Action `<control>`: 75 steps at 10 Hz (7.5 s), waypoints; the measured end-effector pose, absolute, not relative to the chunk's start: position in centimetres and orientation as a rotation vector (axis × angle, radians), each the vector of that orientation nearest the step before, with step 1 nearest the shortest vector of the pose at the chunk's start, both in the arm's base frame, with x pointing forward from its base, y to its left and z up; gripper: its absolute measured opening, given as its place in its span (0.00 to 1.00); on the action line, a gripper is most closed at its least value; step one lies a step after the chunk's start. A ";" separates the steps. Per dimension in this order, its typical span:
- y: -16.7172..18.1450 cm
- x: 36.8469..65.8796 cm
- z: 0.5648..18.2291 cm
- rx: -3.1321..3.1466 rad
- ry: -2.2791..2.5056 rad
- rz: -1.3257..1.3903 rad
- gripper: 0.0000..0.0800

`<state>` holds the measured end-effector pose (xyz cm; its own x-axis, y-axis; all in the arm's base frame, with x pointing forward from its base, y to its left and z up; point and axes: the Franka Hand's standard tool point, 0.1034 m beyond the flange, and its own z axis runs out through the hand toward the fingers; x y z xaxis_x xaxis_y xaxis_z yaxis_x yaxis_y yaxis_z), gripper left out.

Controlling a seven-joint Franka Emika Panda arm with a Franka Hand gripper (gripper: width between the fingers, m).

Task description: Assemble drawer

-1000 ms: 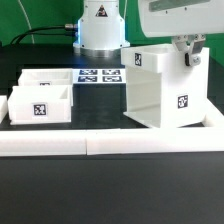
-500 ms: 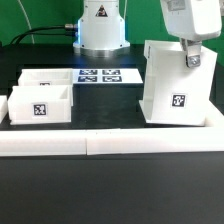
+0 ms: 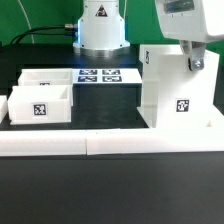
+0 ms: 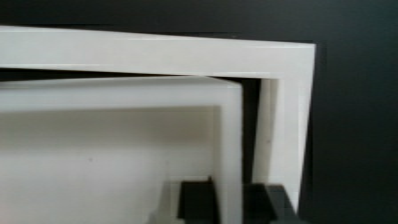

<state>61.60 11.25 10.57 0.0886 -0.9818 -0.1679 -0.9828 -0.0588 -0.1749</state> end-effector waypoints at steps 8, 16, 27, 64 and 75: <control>11.0 64.4 10.3 -2.117 1.977 0.023 0.05; 11.2 64.4 10.3 -2.142 1.946 0.013 0.80; 9.0 63.2 15.0 -2.350 1.608 -0.071 0.81; -8.0 52.1 4.6 -3.111 -0.092 -0.018 0.81; -8.6 50.1 0.7 -3.145 -0.084 -0.010 0.78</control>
Offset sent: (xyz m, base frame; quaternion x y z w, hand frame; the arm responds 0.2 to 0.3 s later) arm 0.0385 -0.0043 -0.0075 0.0096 0.0059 0.0234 0.9997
